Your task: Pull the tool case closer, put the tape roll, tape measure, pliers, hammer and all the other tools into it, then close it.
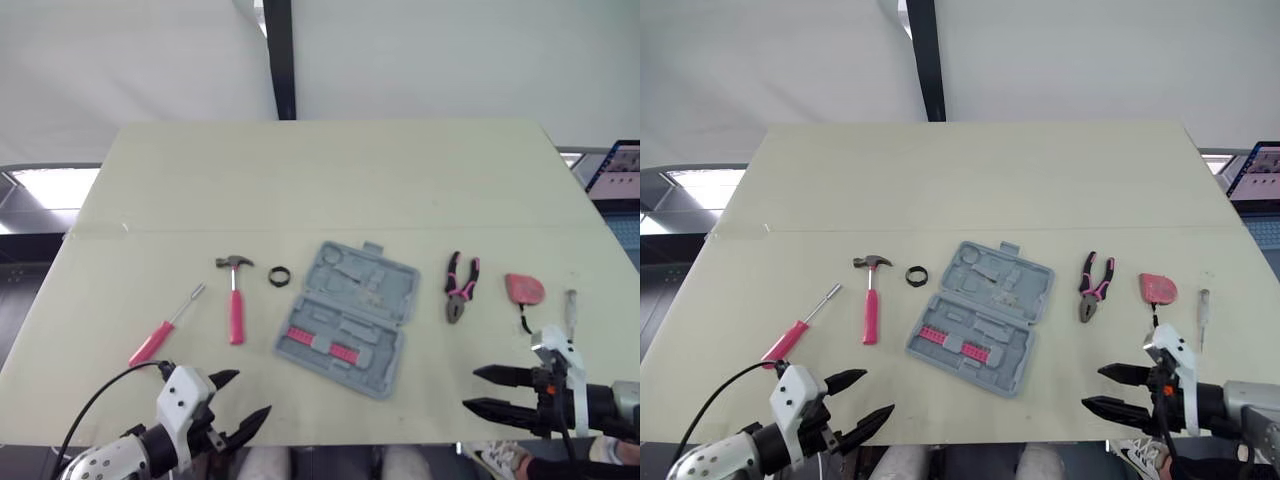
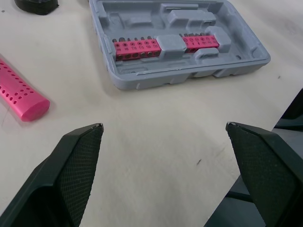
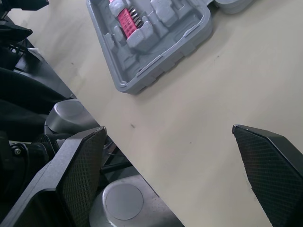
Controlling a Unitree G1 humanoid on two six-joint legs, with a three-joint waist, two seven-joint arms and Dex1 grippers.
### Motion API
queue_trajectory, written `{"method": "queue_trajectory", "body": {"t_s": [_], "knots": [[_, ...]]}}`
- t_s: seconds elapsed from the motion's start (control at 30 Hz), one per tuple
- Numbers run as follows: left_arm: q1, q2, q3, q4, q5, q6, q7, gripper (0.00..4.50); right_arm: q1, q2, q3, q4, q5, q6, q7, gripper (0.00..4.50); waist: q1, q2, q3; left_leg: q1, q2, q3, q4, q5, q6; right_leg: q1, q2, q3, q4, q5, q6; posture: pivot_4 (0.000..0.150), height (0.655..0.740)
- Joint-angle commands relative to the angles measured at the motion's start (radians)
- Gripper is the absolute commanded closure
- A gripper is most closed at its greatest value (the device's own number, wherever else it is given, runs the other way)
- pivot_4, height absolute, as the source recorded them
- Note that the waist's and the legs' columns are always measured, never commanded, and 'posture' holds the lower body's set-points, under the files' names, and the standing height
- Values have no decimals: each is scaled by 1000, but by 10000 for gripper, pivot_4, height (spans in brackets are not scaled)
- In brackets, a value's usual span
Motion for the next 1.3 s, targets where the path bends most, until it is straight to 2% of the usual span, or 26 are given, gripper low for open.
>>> {"method": "queue_trajectory", "body": {"t_s": [0.03,0.23,0.4,0.5,0.53,0.57,0.73,0.8,0.83,1.0,1.07,1.3], "knots": [[1,-5,11,-26,-11,-18,-5,560,-5,5,-12,-17,8,-10,0,0,0,0,0,0,0,0,0,0,0,0,0,0,0,0,0,1500,7400],[-16,4,15,-30,-9,42,25,560,-20,9,-7,-14,9,-12,-6,0,0,0,0,0,0,0,0,0,0,0,0,0,0,0,0,1500,7400],[-134,17,98,-56,-236,225,21,560,-54,21,-1,-7,8,-12,-20,0,1,0,0,0,0,0,0,0,0,0,0,0,1,0,0,1500,7400],[-205,42,121,-62,-289,267,22,7797,-80,24,11,-2,10,-4,-30,0,-2,0,0,0,0,0,0,0,0,0,0,0,1,0,0,1500,7400],[-225,50,125,-59,-297,277,23,13435,-91,28,14,0,10,-3,-36,5315,-3,0,0,0,0,0,0,0,0,0,0,0,1,0,0,1500,7400],[-240,58,129,-56,-302,286,25,18021,-99,30,16,1,10,-1,-40,8180,-3,0,0,0,0,0,0,0,0,0,0,0,1,0,0,1500,7400],[-363,108,103,47,-283,318,10,44076,-147,46,49,5,-11,-17,-65,34125,0,0,0,1,0,0,0,0,0,0,0,0,2,0,0,1500,7400],[-469,139,71,135,-252,304,-22,45000,-179,56,74,12,-37,-26,-94,42995,4,1,-1,1,0,0,1,1,-1,0,0,0,2,0,0,1500,7400],[-511,151,60,169,-244,298,-36,45000,-193,60,85,15,-49,-34,-104,44114,2,1,-1,1,-1,-1,1,1,-1,0,0,0,3,0,0,1500,7400],[-679,216,1,359,-201,297,-129,45000,-265,99,152,11,-92,-25,-184,44114,-9,1,-1,0,0,0,-1,0,-1,-2,0,0,4,0,0,1500,7400],[-759,232,-55,480,-157,247,-207,45000,-307,130,201,23,-126,-16,-237,44114,-16,1,-1,0,0,0,-1,1,-1,-3,0,-1,4,0,0,1500,7400],[-957,193,-203,761,-7,87,-333,45000,-360,190,281,51,-196,-41,-304,44114,-27,0,-1,-1,-1,1,-1,1,-1,-6,0,-2,6,0,0,1500,7400]]}}
